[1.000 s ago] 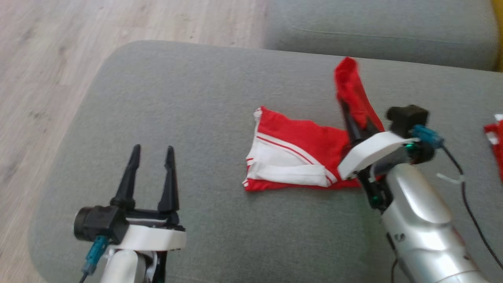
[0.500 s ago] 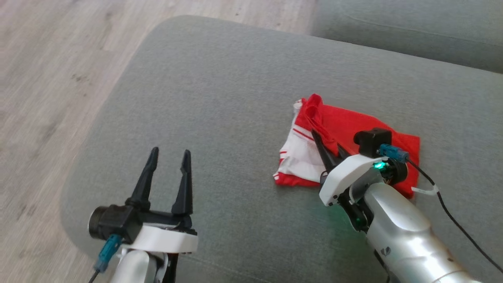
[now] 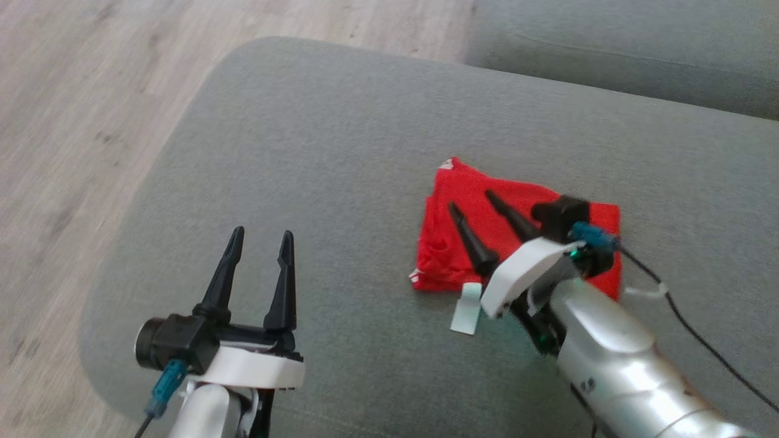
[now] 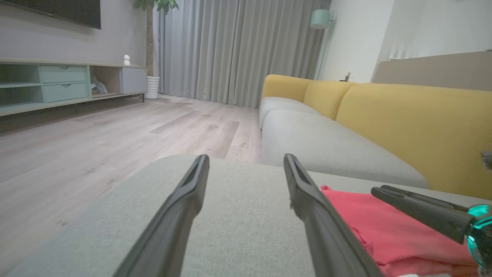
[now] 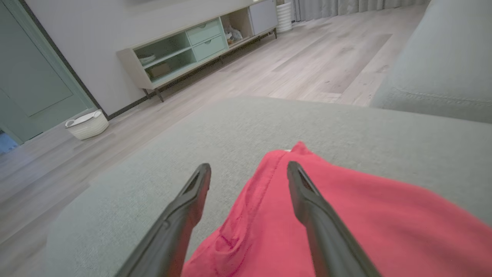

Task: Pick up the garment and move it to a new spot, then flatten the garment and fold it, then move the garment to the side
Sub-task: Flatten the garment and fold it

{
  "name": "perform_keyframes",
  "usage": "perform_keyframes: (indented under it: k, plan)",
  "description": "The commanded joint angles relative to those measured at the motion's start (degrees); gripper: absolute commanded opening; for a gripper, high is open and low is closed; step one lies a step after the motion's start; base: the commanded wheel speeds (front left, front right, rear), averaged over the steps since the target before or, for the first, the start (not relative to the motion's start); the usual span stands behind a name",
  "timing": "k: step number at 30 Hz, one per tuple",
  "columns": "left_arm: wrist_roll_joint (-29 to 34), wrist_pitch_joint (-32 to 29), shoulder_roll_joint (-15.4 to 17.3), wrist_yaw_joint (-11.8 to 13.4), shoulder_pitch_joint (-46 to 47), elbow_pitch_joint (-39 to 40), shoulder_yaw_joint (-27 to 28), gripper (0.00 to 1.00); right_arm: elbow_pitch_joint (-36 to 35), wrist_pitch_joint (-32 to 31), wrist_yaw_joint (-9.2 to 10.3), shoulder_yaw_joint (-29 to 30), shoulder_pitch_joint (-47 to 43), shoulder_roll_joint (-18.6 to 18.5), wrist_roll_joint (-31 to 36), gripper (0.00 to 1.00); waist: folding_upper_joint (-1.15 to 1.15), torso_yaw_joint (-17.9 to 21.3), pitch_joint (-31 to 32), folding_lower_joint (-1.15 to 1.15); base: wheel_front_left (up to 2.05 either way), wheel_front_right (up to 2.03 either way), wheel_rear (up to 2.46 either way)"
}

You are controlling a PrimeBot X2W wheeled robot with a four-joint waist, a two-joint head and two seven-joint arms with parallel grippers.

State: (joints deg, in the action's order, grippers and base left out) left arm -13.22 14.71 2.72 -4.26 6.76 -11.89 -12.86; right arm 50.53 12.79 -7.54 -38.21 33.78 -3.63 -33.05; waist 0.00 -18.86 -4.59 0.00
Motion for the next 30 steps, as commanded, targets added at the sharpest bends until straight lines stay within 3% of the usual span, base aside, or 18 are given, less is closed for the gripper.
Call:
perform_keyframes:
  k: [1, 6, 10, 18, 22, 30]
  plan:
    - [0.78, 0.29, 0.16, -0.43, 1.79, 1.80, 2.38, 1.00, -1.23, 1.53, 0.05, 1.56, 3.52, 0.75, 1.41, 1.00, 0.00, 2.52, 1.43, 0.00, 0.00, 0.00, 0.00]
    - [1.23, 0.29, 0.16, -0.47, 0.71, 2.01, 3.95, 1.00, -2.53, 2.16, 0.05, 12.33, 3.28, 0.75, 10.53, 1.00, 0.00, 7.04, 2.81, 0.00, 0.00, 0.00, 0.00]
    - [1.98, 0.29, 0.19, -0.26, -0.15, 2.11, 5.08, 1.00, -9.80, 2.18, 0.05, 23.41, -1.63, 0.07, 23.72, 1.00, 0.00, 10.70, 3.15, 0.00, 0.00, 0.00, 0.00]
    - [3.20, 0.29, 0.24, 0.23, -1.63, 1.96, 7.54, 1.00, -24.78, 2.19, 0.05, 34.87, -14.69, 0.41, 35.61, 1.00, 0.00, 15.32, 3.56, 0.00, 0.00, 0.00, 0.00]
    - [3.36, 0.29, 0.20, -0.06, -2.98, 1.34, 8.67, 1.00, -29.64, 2.20, 0.05, 37.65, -20.00, 0.66, 36.39, 1.00, 0.00, 16.68, 3.45, 0.00, 0.00, 0.00, 0.00]
    - [3.67, 0.29, 0.17, -0.49, -4.48, 1.36, 9.18, 1.00, -34.05, 2.20, 0.05, 38.51, -26.59, 0.74, 31.48, 1.00, 0.00, 17.56, 3.07, 0.00, 0.00, 0.00, 0.00]
